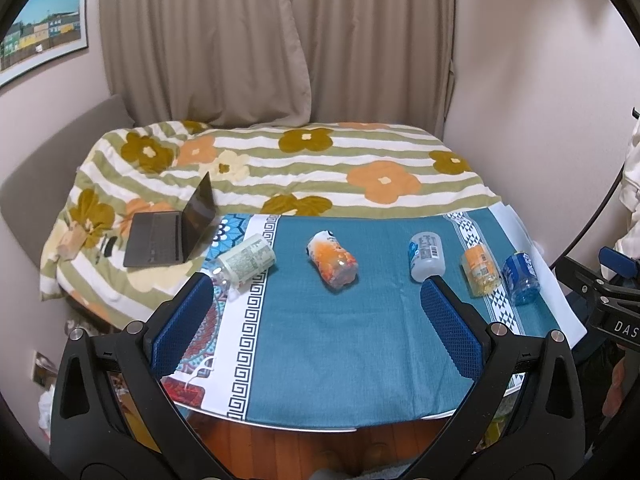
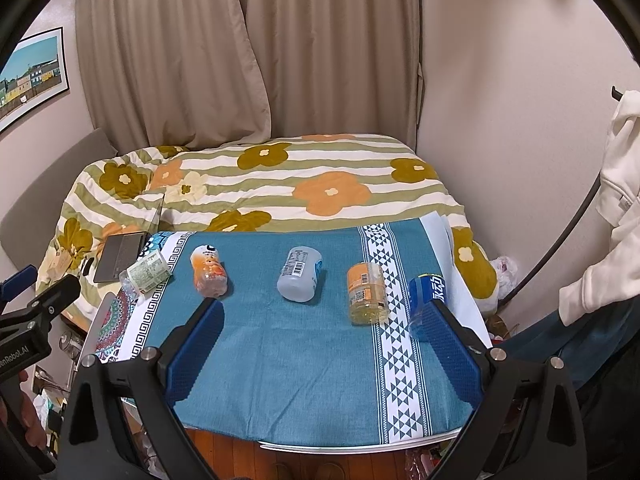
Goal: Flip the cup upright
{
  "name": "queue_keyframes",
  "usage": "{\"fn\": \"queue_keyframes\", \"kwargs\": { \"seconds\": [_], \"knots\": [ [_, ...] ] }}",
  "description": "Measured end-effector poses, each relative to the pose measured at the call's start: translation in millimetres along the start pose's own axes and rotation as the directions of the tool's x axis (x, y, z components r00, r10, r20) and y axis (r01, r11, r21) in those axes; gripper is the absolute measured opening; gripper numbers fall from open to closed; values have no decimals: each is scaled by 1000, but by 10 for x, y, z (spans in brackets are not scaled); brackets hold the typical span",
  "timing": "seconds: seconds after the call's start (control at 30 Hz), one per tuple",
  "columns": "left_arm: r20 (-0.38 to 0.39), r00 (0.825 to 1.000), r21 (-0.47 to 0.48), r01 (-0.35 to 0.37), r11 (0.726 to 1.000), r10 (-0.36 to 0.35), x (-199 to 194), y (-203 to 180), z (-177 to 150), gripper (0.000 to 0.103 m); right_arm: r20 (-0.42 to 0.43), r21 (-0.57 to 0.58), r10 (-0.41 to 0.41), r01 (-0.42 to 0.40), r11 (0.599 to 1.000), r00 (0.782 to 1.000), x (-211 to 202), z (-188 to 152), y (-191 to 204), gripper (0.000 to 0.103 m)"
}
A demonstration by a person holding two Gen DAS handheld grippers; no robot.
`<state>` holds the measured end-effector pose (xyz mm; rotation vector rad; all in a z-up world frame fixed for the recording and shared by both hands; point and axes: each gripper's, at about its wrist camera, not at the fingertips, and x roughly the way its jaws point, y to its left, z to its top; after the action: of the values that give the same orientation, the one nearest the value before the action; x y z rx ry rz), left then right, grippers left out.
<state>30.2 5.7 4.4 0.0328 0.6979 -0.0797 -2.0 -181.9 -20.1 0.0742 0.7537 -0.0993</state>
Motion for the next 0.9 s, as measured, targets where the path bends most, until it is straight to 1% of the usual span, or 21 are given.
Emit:
{"fn": "queue_keyframes", "kwargs": {
  "seconds": [0.47,0.63,0.77,0.9],
  "knots": [
    [4,1000,3,2,1000,-2,7,44,14,103,4,4,-2,1,1000,1000,0,7,34,99],
    [-4,1000,17,15,1000,-15,47,133,42,103,-3,38,5,-5,999,1000,-20,-28,54,99],
    [-27,999,23,43,999,-42,162,201,22,103,-34,74,1,1,997,999,16,-105,-25,99],
    [-77,996,16,42,999,-40,389,163,12,103,-64,70,-41,46,997,997,142,-163,-178,99]
  ]
}}
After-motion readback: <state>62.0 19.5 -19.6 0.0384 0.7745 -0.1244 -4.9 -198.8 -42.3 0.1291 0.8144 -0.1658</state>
